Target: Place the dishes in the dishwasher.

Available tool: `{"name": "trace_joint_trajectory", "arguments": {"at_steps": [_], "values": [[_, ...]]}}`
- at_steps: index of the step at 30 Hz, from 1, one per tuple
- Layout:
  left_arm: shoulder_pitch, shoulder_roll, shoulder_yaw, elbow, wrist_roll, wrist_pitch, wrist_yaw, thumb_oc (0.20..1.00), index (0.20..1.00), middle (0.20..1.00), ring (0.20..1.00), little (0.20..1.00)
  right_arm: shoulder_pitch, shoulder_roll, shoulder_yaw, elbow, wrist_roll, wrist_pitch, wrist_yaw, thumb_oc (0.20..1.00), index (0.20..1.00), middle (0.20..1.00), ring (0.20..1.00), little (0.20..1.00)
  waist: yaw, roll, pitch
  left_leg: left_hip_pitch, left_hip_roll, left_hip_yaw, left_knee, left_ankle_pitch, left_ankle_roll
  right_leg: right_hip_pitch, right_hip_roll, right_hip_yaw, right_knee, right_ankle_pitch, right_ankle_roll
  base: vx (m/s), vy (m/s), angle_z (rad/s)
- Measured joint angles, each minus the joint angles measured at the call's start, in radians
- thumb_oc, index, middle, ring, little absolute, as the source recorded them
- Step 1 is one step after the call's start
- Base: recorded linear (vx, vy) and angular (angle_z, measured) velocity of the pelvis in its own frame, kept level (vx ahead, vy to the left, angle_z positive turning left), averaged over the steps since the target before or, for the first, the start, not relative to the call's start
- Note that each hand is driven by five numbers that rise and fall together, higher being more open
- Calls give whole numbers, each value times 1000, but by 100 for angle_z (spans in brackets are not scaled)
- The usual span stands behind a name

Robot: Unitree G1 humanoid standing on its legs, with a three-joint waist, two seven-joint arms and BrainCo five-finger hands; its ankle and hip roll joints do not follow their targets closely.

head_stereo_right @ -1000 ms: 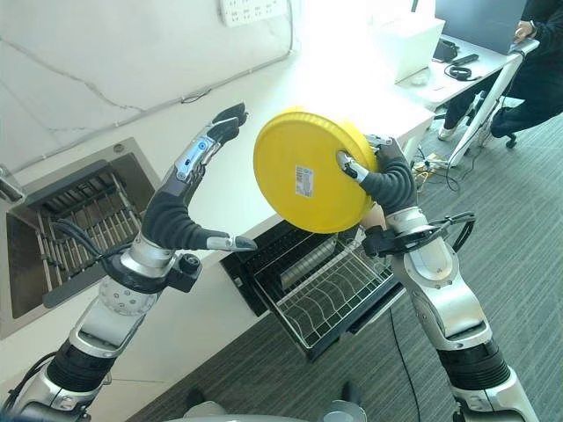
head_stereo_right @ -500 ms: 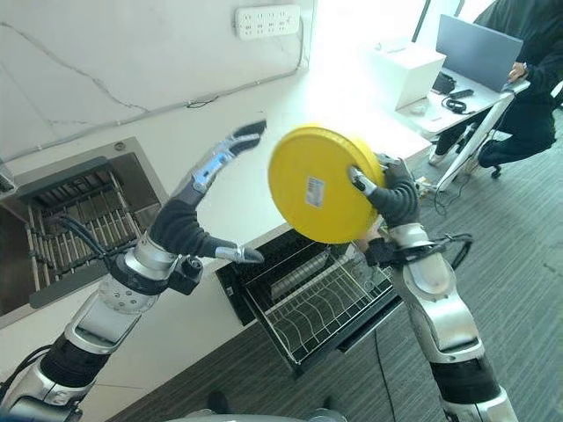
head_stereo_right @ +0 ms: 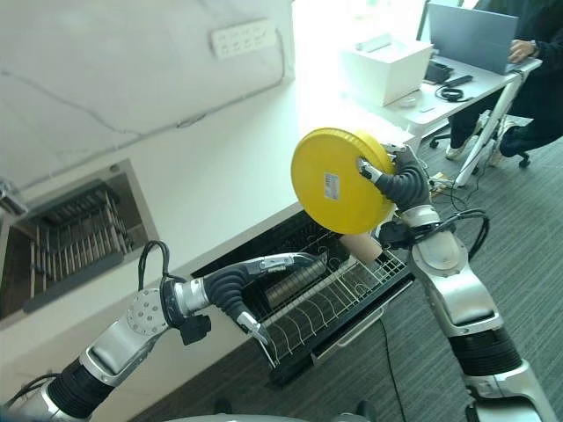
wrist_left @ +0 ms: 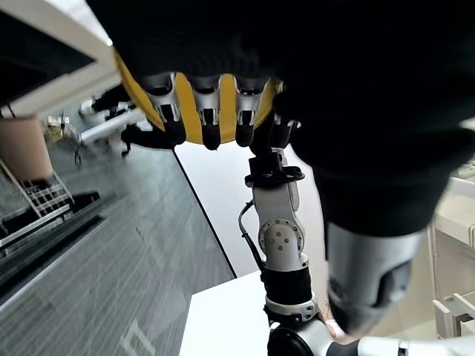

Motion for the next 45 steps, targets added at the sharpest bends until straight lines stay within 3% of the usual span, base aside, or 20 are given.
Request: {"name": "trace_joint_trajectory", "arguments": {"at_steps": [2,3,7,11,17,22,27,29,32,38,45], "values": [[17,21,5,46,-1,59,-14,1000,1000,1000,1000,1000,2,0,9,25,-18,0,11,200,200,200,200,200,1,-11,-1,-1,-1,0,0,-2,-24,-1,-3,0,0,0,1,-16,4,1],[58,46,24,75,-1,99,-23,1000,1000,1000,1000,1000,3,0,11,22,-20,0,18,200,200,200,200,200,9,-25,4,-2,-5,1,0,-6,-23,-2,-8,0,-3,0,1,0,0,0],[202,91,74,116,1,165,-45,1000,1000,1000,1000,1000,6,1,7,23,-79,-4,34,200,200,200,200,200,20,-36,2,-4,-18,3,-1,-10,-24,-3,-22,-1,-5,0,4,-8,2,1],[248,100,85,149,1,180,-48,1000,1000,1000,1000,1000,25,-1,6,21,-127,-12,54,200,200,200,200,200,41,-37,2,-4,-21,2,-1,-11,-23,-1,-24,-2,-5,1,5,0,0,0],[409,77,203,271,-12,210,13,1000,1000,1000,1000,1000,142,-13,-48,-32,-234,-70,120,200,200,200,200,200,47,-42,2,-6,-26,-2,-1,-11,-22,0,-29,-6,-5,0,7,0,0,0],[534,-40,305,544,-39,183,99,1000,1000,1000,1000,1000,238,-24,-80,-82,-342,-101,173,200,200,200,200,200,62,-55,2,-13,-27,-4,-1,-11,-23,-3,-31,-10,-5,-2,10,-15,-21,3],[582,-193,390,891,-28,85,194,1000,1000,1000,1000,1000,266,-21,-82,-80,-394,-126,238,200,200,200,200,200,89,-80,2,-29,-31,-17,-1,-14,-21,-1,-35,-28,-6,-10,14,14,-21,11],[593,-220,404,949,-24,46,227,1000,1000,1000,1000,1000,275,-21,-85,-79,-423,-144,263,200,200,200,200,200,91,-88,1,-41,-33,-32,-1,-13,-21,-2,-36,-35,-6,-10,14,47,-4,15],[579,-299,523,1118,-3,1,281,1000,1000,1000,1000,1000,282,-21,-109,-74,-474,-171,294,200,200,200,200,200,92,-98,-2,-39,-37,-36,0,-13,-21,2,-38,-38,-6,-13,17,73,2,5],[508,-304,546,1231,9,-25,342,1000,1000,1000,1000,1000,256,-40,-77,-25,-601,-274,294,200,200,200,200,200,101,-103,12,-70,-45,-61,57,-22,-26,-6,-48,-41,12,-24,29,-57,-11,4],[404,-273,547,1219,-1,-15,364,1000,1000,1000,1000,1000,175,-139,-26,19,-727,-313,293,200,200,200,200,200,115,-86,134,-176,-44,-102,179,-75,-13,-83,-78,-39,133,-68,15,-43,5,8]]}}
